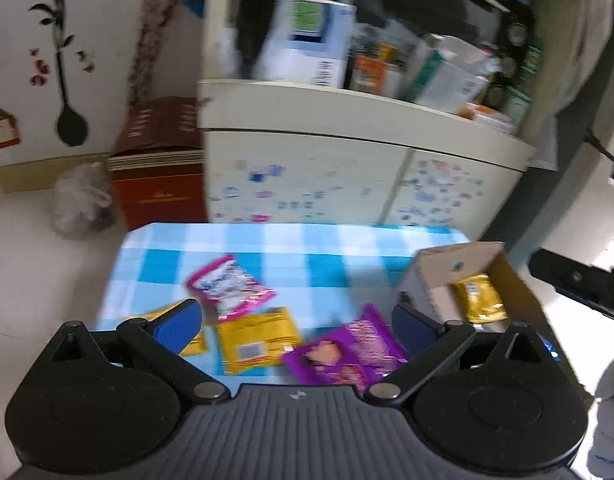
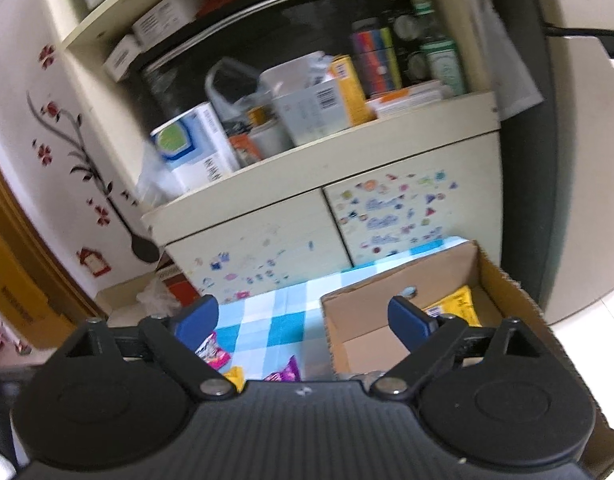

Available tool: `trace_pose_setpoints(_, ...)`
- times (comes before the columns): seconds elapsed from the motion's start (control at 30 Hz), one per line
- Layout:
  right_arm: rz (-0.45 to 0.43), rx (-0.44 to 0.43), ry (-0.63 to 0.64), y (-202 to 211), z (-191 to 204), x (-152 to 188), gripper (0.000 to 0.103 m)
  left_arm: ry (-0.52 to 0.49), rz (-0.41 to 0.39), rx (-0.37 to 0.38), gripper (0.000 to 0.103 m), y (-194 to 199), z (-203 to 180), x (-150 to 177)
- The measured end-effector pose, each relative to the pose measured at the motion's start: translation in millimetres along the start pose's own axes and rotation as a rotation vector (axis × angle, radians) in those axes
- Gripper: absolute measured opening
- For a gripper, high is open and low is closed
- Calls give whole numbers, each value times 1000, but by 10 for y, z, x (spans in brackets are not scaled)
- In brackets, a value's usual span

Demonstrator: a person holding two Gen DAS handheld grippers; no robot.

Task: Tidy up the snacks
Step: 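Move both grippers back over the remaining snack bags on the tablecloth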

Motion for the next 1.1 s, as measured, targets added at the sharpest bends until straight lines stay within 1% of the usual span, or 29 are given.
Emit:
trace_pose_setpoints(0.13, 33, -12, 41, -105, 126, 96, 93, 53, 17, -48, 103, -32, 275, 40)
trace_pose_setpoints(0.3, 75, -49, 118, -223, 316, 251, 94, 90, 46, -95, 103, -146, 639, 137)
trace_pose_setpoints(0.37, 92, -52, 160, -286, 389, 333, 95, 137, 77, -107, 103, -244, 808, 191)
trace_pose_setpoints(0.47, 116, -43, 223, -387, 468, 455, 95, 173, 92, -115, 103, -359, 963, 263)
trace_pose_setpoints(0.53, 134, -42, 244, -451, 497, 521, 95, 185, 109, -125, 103, -443, 1012, 300)
trace_pose_setpoints(0.63, 157, -43, 272, -551, 527, 621, 95, 191, 129, -121, 103, -577, 1049, 322)
trace_pose_setpoints(0.8, 190, -4, 337, -755, 566, 763, 95, 173, 147, -124, 103, -800, 1076, 333)
trace_pose_setpoints(1.1, 242, 43, 371, -1076, 563, 929, 95, 213, 192, -114, 103, -1135, 1136, 398)
Point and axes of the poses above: each gripper's, at about its wrist camera, not at the fingertips, and y roughly against the way its jaws point, z to its left, x to its underside, the point moved 2 cm from there along -y, roughly the way its jaws point, and after that the axes turned 7 degrees about -y, right-handed, at the moved point
